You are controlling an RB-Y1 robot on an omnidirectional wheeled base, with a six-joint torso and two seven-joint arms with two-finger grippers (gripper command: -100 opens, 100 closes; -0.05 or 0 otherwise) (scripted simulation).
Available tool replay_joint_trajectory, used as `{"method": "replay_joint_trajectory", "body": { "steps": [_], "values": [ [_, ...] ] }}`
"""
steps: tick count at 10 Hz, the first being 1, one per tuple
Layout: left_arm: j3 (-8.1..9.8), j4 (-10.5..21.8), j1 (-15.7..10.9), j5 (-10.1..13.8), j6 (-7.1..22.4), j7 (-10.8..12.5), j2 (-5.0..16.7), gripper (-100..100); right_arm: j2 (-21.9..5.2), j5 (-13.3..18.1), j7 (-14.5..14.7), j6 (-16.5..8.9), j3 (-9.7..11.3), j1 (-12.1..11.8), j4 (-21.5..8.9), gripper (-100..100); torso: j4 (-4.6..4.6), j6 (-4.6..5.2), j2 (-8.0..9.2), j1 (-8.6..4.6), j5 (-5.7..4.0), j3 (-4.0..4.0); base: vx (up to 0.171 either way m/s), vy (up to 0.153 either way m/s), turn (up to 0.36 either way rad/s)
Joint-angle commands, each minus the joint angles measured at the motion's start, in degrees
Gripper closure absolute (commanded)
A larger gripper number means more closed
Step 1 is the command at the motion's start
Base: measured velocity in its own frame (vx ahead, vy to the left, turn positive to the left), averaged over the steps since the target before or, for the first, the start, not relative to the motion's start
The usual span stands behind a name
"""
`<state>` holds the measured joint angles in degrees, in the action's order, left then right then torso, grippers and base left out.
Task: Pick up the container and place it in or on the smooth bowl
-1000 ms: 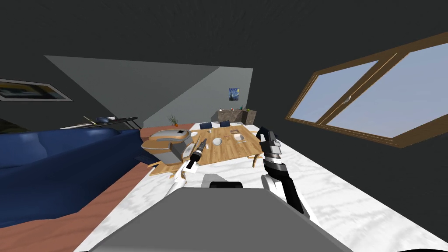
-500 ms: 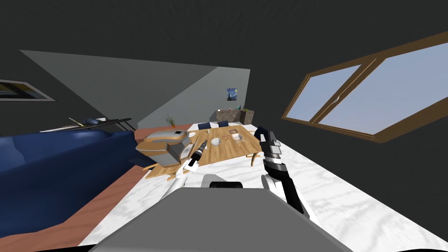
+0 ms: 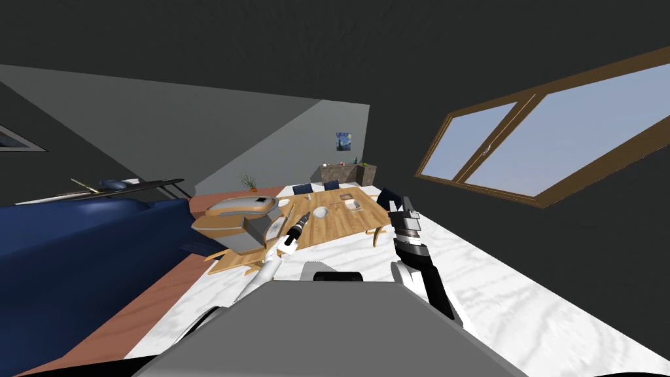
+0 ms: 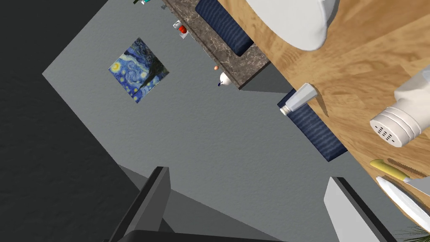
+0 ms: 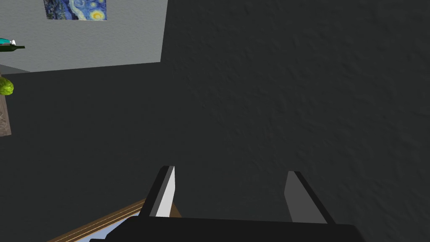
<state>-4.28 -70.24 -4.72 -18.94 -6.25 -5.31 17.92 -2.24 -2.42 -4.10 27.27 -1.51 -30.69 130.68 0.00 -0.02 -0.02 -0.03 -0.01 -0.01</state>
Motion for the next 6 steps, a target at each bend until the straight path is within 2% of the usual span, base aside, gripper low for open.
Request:
{"method": "replay_joint_trajectory", "body": {
  "steps": [1, 2, 4, 5, 6],
  "values": [
    [-0.37, 2.3, -0.4, -0.7, 1.2, -0.3, 0.3, -100, 0.0, 0.0, 0.0, 0.0, 0.0, 0.0, 0.0, 0, 0.0, 0.0, 0.0, 0.0, 0.0, 0.0, 0.003, -0.007, -0.055],
    [-0.64, 4.1, -2.0, -1.7, 2.1, -0.7, 0.8, -100, 0.0, 0.0, 0.0, 0.0, 0.0, 0.0, 0.0, 0, 0.0, -0.04, 0.01, 0.02, 0.0, 0.0, 0.002, -0.009, -0.074],
    [-0.64, 5.5, -2.0, -1.7, 2.1, -0.7, 0.8, -100, 0.0, 0.0, 0.0, 0.0, 0.0, 0.0, 0.0, 0, 0.0, -0.04, 0.01, 0.03, 0.0, 0.01, 0.001, -0.002, -0.015],
    [-0.9, 7.5, -3.5, -2.7, 2.9, -1.1, 1.3, -100, 0.0, 0.0, 0.0, 0.0, 0.0, 0.0, 0.0, 0, 0.0, -0.04, 0.02, 0.04, 0.01, 0.01, 0.002, -0.004, -0.067],
    [-0.9, 8.6, -3.5, -2.7, 2.9, -1.1, 1.3, -100, 0.0, 0.0, 0.0, 0.0, 0.0, 0.0, 0.0, 0, 0.0, -0.02, 0.01, 0.04, 0.0, 0.01, 0.002, -0.002, -0.041]
  ]
}}
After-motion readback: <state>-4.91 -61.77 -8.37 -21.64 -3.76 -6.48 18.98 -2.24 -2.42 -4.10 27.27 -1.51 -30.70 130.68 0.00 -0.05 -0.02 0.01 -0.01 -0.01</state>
